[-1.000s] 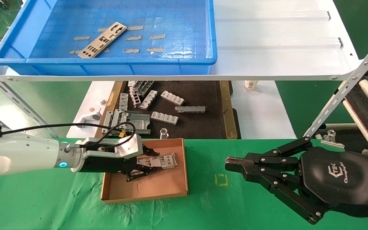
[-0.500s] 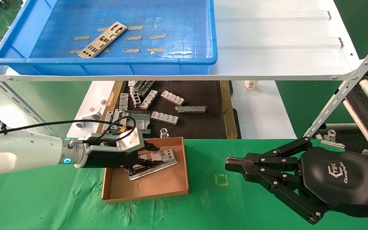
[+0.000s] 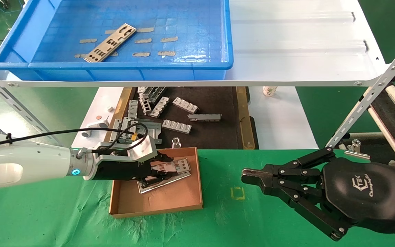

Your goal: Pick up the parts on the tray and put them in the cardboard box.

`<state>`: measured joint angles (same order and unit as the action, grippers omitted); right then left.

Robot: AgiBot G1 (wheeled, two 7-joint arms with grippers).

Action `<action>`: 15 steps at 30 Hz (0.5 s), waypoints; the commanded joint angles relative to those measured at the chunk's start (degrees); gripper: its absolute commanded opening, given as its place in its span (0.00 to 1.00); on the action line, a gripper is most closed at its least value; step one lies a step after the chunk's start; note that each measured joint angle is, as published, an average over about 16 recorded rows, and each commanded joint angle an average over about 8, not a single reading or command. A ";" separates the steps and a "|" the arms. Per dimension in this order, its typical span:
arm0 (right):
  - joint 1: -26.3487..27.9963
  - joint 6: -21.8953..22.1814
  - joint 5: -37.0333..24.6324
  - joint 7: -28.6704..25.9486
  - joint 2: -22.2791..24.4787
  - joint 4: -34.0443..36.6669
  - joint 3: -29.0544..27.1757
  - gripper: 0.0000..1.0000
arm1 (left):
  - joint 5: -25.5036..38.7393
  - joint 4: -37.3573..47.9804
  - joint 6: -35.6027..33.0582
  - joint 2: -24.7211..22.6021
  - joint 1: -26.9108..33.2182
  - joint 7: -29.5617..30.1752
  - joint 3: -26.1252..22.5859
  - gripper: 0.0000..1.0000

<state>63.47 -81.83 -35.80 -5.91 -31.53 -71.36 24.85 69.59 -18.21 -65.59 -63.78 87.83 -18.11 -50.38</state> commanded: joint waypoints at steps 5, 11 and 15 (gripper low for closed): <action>0.00 0.00 0.00 0.00 0.00 0.00 0.00 0.00 | 0.09 0.35 -0.63 -0.08 0.18 0.80 -0.17 0.17; 0.00 0.00 0.00 0.00 0.00 0.00 0.00 0.00 | 0.29 0.39 -0.58 -0.14 0.05 1.17 -0.34 0.20; 0.00 0.00 0.00 0.00 0.00 0.00 0.00 0.00 | 0.40 0.35 -0.65 -0.28 -0.25 1.31 -0.47 0.27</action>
<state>63.47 -81.83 -35.80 -5.91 -31.53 -71.36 24.85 69.96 -17.93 -66.17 -64.00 87.61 -16.87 -50.82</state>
